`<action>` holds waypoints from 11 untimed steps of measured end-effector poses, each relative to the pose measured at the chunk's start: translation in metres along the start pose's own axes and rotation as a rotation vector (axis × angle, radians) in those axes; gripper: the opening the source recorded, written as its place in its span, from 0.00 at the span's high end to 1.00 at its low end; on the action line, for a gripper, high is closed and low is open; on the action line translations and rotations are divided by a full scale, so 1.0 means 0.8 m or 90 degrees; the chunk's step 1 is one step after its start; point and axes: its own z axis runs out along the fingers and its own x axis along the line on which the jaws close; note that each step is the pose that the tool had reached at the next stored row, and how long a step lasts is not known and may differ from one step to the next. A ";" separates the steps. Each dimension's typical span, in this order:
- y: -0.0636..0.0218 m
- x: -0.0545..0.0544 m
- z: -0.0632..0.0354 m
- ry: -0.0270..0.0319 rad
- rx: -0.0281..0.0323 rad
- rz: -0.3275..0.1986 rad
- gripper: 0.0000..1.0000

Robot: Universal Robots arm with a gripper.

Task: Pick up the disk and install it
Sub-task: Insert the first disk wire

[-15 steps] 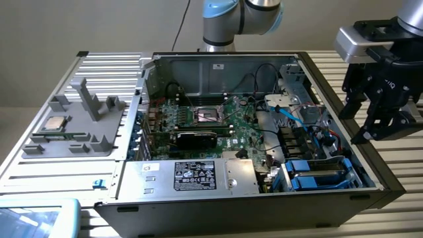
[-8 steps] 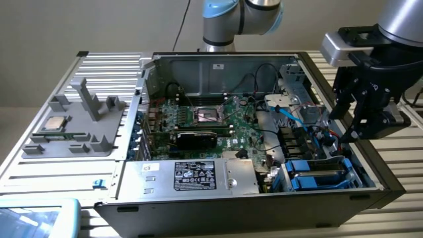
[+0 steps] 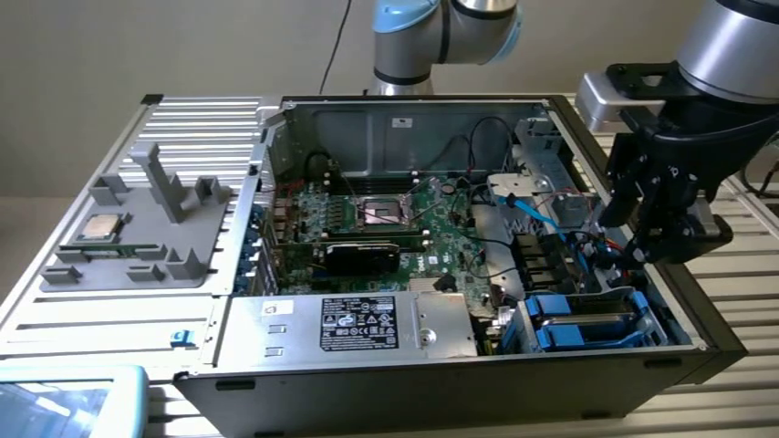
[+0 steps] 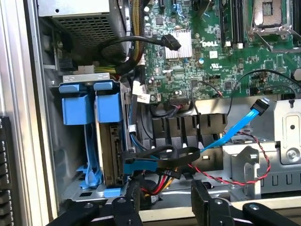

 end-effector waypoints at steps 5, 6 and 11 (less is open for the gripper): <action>0.010 0.001 0.003 -0.0013 0.0003 0.013 0.44; 0.012 0.001 0.004 -0.0011 0.0004 0.015 0.44; 0.022 0.001 0.004 -0.0007 0.0015 0.025 0.44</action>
